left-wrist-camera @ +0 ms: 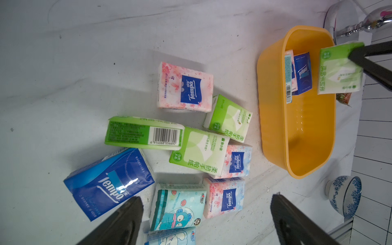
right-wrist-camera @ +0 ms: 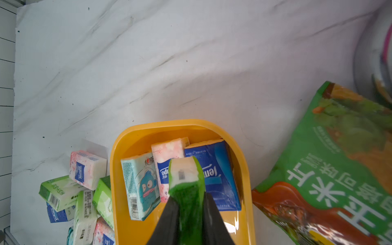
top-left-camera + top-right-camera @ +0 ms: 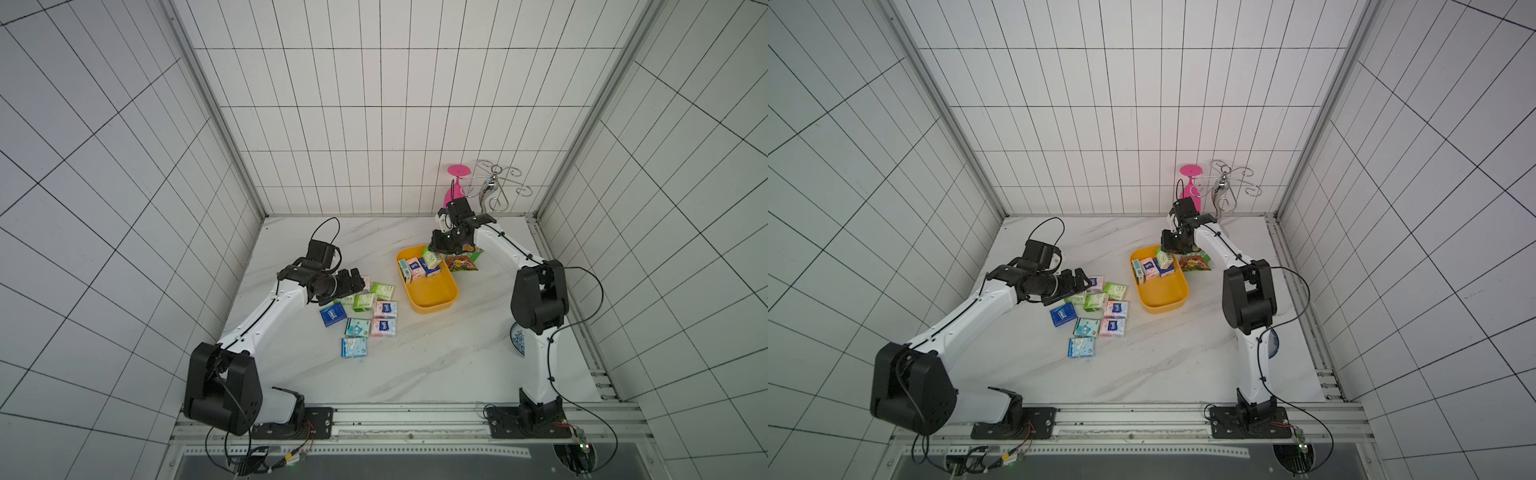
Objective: Put the pocket tissues into the storage box
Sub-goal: Place the pocket tissues in the storage box.
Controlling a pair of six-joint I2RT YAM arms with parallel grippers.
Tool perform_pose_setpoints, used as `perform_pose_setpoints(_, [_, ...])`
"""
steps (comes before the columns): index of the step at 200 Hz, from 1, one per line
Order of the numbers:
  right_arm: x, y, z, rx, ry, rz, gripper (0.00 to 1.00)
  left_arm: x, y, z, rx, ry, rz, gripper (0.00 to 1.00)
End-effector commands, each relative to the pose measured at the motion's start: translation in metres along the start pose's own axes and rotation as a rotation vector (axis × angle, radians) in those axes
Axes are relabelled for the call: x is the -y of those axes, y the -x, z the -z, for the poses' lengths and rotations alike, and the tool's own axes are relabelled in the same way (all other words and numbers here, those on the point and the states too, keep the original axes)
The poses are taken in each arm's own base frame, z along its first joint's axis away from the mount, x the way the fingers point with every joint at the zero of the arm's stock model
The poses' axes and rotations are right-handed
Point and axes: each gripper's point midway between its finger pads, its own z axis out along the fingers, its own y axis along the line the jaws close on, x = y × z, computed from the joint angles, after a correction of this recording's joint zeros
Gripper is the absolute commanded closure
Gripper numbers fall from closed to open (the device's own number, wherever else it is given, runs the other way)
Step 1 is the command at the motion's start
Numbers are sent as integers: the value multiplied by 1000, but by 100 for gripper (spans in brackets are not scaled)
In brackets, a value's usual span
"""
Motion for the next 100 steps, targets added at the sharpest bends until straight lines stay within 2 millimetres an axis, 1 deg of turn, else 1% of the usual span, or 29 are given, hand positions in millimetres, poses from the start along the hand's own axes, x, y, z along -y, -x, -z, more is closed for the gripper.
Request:
perform_pose_setpoints(1, [-14,14,-3,34,43,0,80,-3,1,5,26,17,-27,3])
perform_pose_setpoints(27, [-12,15,-11,35,40,-7,80,-3,1,6,31,22,-29,3])
perform_pose_setpoints(47, [-4,16,-15,39,1,-7,78,-4,0,6,30,24,-27,3])
perform_pose_setpoints(57, [-1,19,-14,50,-18,0,73,-5,-1,6,29,25,-25,3])
perform_pose_setpoints(68, [2,23,-10,64,-42,10,62,-6,-2,6,30,27,-25,3])
perform_pose_setpoints(79, [3,28,-2,81,-68,26,54,-7,-2,6,30,29,-25,3])
perform_pose_setpoints(89, [4,34,7,101,-97,42,51,-8,-3,6,29,31,-25,3])
perform_pose_setpoints(100, [6,39,17,124,-133,61,50,-8,-3,6,32,32,-23,2])
